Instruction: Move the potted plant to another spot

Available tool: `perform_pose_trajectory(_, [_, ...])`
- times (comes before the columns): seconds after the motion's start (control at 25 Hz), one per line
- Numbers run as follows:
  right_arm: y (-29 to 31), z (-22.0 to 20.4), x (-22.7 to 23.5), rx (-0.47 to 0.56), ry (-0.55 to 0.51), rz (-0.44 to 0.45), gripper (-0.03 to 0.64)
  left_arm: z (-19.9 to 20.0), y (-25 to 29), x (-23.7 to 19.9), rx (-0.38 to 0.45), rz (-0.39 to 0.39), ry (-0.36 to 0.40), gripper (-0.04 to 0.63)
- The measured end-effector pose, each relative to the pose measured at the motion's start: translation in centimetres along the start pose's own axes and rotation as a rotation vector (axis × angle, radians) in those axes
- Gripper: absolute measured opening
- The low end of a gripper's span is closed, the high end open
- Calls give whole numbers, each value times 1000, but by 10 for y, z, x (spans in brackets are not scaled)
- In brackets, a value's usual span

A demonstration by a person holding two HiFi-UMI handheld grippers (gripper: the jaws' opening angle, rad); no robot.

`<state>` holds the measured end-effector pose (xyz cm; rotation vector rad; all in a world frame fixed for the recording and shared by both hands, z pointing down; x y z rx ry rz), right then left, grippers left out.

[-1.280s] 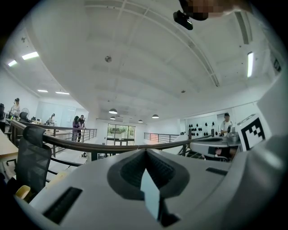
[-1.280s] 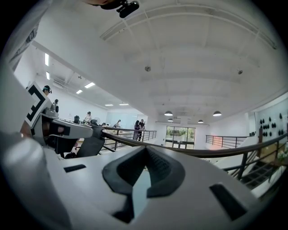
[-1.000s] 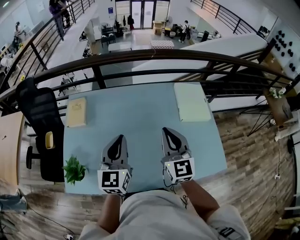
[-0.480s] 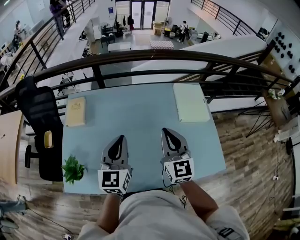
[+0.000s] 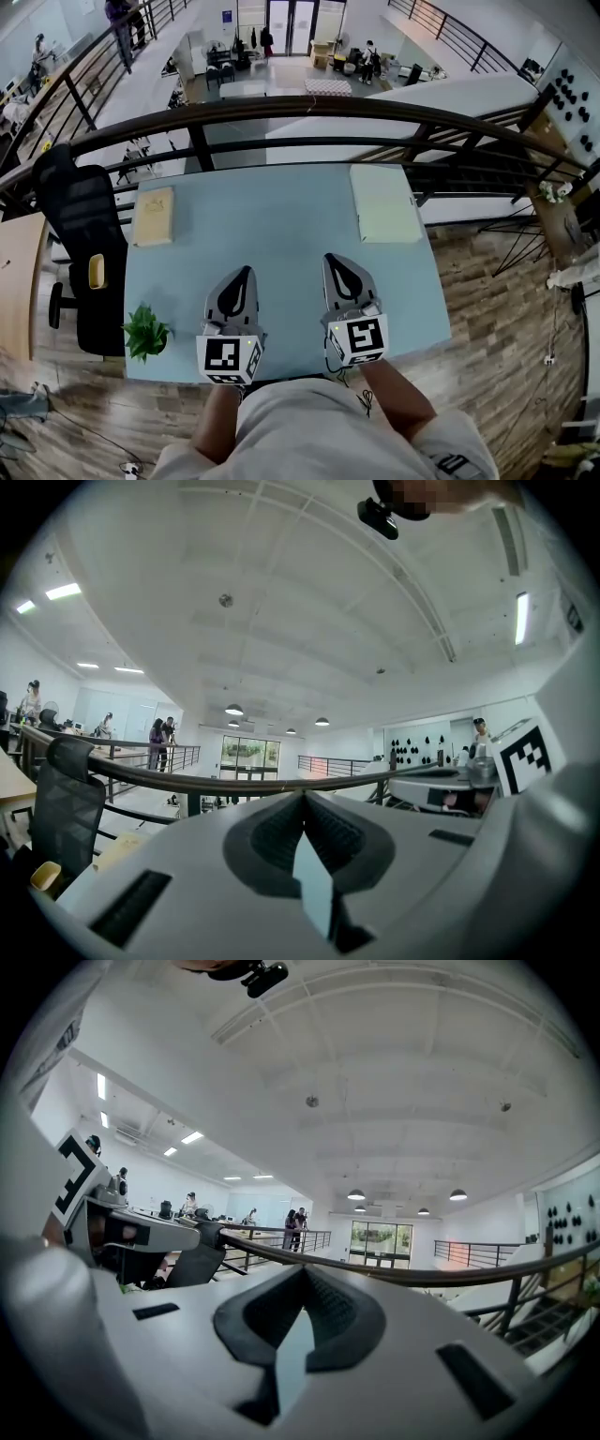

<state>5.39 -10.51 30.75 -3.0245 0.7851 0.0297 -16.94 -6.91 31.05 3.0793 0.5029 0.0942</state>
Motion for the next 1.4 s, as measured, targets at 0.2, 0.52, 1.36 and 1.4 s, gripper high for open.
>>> perform_pose_trajectory(0.2, [1,2,-3,4,-11,13,3,0,-1,0,-1,-2,3,11])
perform_pose_trajectory(0.52, [-2,3,-3,15,-9,21,3,2,0,2,2,-11,4,11])
perform_pose_trajectory(1.36, [-12,-3,19,10,29,-26,3,-4,-2,6,-16,18,3,11])
perform_pose_trajectory(1.4, [-13,-2,20,10,30,-27,3,-4,-2,7,-17,18,2,11])
Point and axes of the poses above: the fingertips, and each gripper's own axes: y forward along the fingers, x to its right, z out of its top, the point moved 9 cm from there along -y, backward along the fingers, and after that the axes turned 7 degrees about y, right-handed, at the moved point
